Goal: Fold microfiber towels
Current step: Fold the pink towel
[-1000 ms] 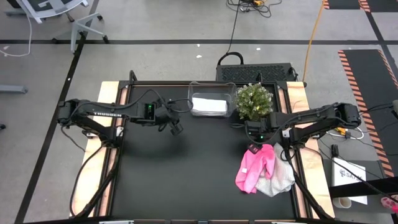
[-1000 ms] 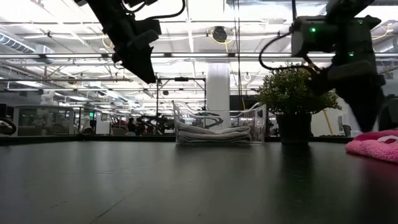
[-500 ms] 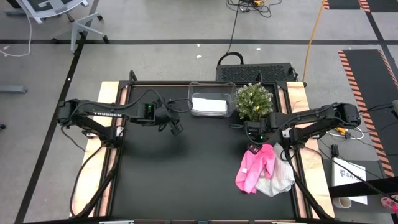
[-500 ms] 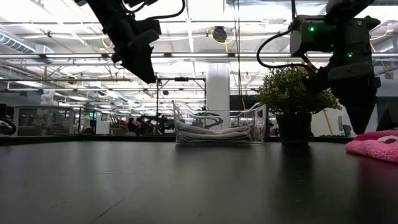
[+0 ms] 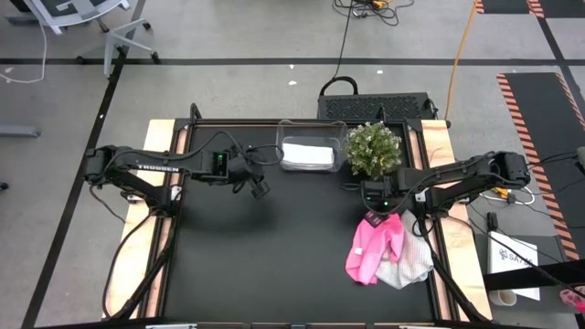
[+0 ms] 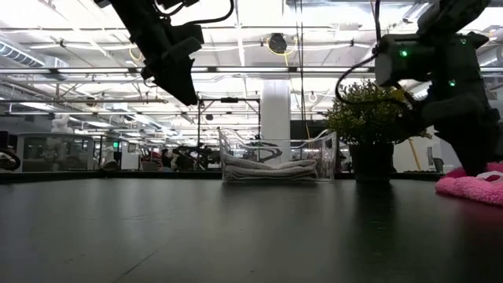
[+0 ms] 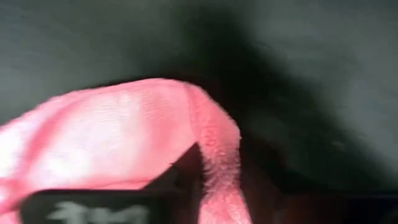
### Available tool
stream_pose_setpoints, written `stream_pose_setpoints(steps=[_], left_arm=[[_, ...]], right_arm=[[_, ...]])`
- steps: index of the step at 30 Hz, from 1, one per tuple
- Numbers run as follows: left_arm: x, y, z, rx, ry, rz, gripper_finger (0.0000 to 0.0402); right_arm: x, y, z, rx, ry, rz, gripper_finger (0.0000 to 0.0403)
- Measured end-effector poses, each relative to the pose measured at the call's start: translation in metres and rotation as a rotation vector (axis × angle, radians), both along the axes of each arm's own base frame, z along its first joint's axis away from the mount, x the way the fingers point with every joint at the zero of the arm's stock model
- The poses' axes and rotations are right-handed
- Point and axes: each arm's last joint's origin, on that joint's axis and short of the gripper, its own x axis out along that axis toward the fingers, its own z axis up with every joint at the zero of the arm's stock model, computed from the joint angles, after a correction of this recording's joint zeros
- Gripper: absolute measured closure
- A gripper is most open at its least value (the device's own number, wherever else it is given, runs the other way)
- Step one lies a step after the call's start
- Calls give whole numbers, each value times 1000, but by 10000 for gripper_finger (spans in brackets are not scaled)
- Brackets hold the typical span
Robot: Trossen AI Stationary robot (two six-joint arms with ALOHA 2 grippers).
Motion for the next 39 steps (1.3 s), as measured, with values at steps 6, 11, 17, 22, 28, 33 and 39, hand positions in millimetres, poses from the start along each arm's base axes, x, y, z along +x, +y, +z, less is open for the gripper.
stream_pose_setpoints(steps=[6,11,17,22,28,33,39], left_arm=[[0,0,0,-40,-34,61,271],[3,-1,1,-132,-89,49,271],[20,-9,14,-260,-293,-122,271],[33,-18,15,-240,-387,-148,271],[46,-28,-6,-272,-354,-59,271],[58,-37,-33,-311,-286,-16,271],[70,-50,-60,-267,-191,-143,271]], right_arm=[[41,-1,22,27,-370,-8,396],[76,-5,53,-55,-762,43,401],[87,-22,68,-234,-932,22,402],[85,-35,68,-329,-915,12,402],[84,-43,69,-380,-912,5,402],[84,-43,69,-387,-911,24,402],[84,-43,68,-400,-909,54,403]])
